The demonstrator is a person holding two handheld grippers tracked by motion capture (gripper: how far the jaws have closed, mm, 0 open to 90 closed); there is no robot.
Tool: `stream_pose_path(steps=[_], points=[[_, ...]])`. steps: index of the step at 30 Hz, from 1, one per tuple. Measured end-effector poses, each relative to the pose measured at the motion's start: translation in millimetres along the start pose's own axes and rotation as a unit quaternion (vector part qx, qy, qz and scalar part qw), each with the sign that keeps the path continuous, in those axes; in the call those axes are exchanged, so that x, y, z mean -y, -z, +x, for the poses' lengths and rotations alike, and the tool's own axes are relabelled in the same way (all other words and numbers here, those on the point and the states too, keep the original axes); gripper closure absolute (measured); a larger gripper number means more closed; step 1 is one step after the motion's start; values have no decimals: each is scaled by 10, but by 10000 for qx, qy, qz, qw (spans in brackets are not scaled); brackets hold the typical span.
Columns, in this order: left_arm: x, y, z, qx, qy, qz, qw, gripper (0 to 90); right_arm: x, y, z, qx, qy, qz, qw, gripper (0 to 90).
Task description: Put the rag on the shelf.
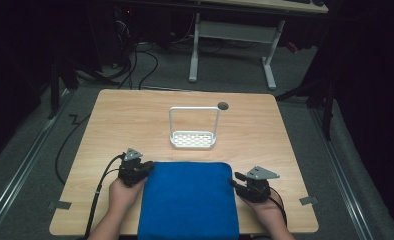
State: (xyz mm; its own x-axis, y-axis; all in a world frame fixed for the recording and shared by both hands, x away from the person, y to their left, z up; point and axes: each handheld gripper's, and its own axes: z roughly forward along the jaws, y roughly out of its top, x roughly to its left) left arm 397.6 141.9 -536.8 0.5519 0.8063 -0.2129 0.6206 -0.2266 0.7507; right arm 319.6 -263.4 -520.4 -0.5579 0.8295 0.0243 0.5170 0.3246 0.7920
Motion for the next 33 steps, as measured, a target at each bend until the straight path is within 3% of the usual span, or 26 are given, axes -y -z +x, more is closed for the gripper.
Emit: stream_pose_path(steps=[6, 11, 16, 22, 25, 33], points=[[0, 1, -19, -77, -103, 31, 9999, 861, -163, -57, 15, 143, -72, -107, 9998, 565], [3, 3, -30, -101, -167, 32, 9998, 859, -306, -207, -46, 303, -44, 58, 9995, 550], [7, 4, -40, -113, -203, 30, 9997, 860, -317, -345, -109, 361, -313, 118, 9988, 548], [6, 5, -25, -62, -175, 36, 9998, 860, -259, -436, -139, 361, -344, 286, 9983, 598], [5, 5, -21, -47, -160, 36, 9999, 859, -238, -475, -132, 383, -244, 398, 9982, 621], [6, 5, -18, -34, -150, 31, 9999, 859, -237, -474, -130, 285, -277, 386, 9985, 768]])
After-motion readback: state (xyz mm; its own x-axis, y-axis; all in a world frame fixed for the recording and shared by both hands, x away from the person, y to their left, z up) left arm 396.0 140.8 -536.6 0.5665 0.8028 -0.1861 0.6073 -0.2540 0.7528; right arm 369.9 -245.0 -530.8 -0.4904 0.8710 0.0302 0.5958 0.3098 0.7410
